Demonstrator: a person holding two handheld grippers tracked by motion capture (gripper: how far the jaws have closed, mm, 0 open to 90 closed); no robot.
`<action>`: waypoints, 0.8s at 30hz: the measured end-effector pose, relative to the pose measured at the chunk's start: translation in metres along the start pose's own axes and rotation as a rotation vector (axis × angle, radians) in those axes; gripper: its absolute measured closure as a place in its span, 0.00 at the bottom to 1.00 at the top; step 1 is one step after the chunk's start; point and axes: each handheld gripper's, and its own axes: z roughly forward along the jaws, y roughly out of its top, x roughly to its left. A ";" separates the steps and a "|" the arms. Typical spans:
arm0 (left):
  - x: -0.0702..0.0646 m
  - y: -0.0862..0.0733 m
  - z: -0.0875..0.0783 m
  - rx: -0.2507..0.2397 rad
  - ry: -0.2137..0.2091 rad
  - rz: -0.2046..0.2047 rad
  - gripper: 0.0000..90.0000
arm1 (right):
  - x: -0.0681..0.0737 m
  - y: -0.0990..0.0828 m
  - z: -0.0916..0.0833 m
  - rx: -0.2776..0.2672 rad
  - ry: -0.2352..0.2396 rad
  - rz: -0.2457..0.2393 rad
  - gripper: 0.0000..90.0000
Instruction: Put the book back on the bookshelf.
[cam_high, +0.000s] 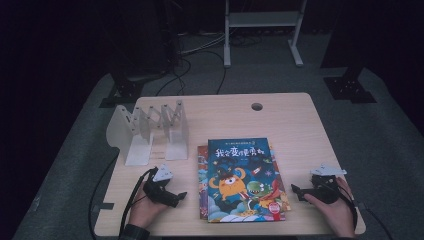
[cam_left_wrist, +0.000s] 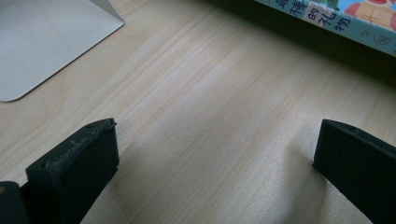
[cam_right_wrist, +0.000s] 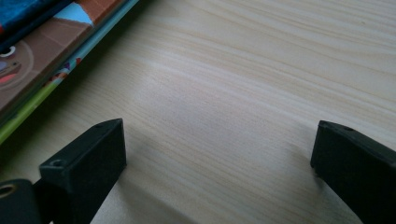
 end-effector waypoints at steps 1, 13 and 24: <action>0.000 0.000 0.000 0.000 0.000 0.000 0.00 | 0.000 0.000 0.000 -0.011 0.004 -0.002 0.11; 0.000 0.000 0.000 0.000 -0.001 0.001 0.00 | 0.003 0.005 -0.007 -0.052 0.012 0.009 0.34; 0.000 0.000 0.000 0.000 0.000 0.001 0.00 | 0.005 0.018 -0.016 -0.089 0.048 0.042 0.36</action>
